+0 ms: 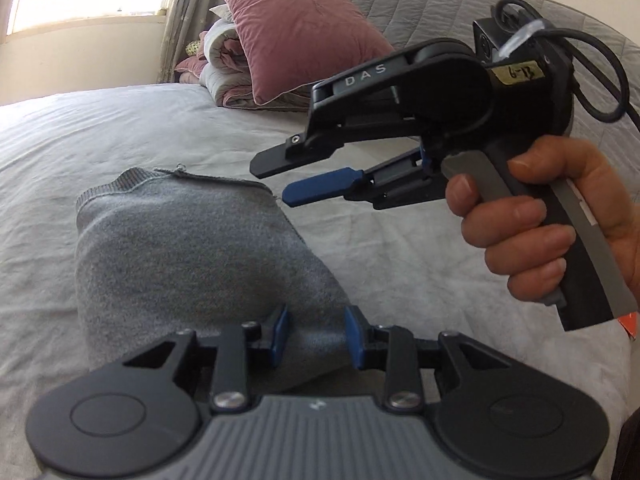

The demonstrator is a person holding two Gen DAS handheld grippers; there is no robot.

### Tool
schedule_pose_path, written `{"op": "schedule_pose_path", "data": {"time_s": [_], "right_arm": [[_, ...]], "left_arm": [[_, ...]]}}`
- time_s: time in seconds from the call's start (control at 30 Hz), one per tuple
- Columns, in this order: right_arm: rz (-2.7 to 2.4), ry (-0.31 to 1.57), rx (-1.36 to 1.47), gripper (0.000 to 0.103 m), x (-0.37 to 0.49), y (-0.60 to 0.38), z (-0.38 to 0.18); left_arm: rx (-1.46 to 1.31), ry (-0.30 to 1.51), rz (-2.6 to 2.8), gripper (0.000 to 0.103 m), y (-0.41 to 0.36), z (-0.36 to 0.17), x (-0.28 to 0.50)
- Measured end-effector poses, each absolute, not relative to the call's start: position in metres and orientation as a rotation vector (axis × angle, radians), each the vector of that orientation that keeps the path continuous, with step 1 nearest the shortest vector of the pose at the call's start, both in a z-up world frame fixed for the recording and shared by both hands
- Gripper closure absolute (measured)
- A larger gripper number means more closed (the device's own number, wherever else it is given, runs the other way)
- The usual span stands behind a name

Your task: Fold clothes

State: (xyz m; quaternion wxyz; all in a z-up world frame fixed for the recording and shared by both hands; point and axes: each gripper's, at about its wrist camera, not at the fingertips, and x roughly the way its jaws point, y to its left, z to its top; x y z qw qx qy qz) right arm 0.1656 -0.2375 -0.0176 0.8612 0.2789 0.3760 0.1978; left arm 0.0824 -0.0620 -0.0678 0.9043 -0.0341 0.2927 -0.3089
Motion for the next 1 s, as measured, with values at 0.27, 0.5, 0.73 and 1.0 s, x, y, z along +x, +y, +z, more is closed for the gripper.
{"op": "schedule_pose_path", "data": {"time_s": [0.27, 0.5, 0.73, 1.0], "right_arm": [[0.393, 0.767, 0.561, 0.064, 0.158, -0.243, -0.016], [0.412, 0.768, 0.464, 0.063, 0.155, -0.228, -0.017], [0.435, 0.824, 0.294, 0.06, 0.149, -0.211, -0.031], [0.477, 0.868, 0.498, 0.057, 0.144, -0.24, -0.039]], "left_arm": [[-0.044, 0.581, -0.551, 0.063, -0.029, -0.042, 0.096], [-0.039, 0.591, -0.377, 0.063, -0.001, -0.041, 0.135], [-0.218, 0.684, -0.336, 0.047, 0.029, -0.049, 0.151], [-0.395, 0.773, -0.335, 0.045, 0.051, -0.063, 0.159]]}}
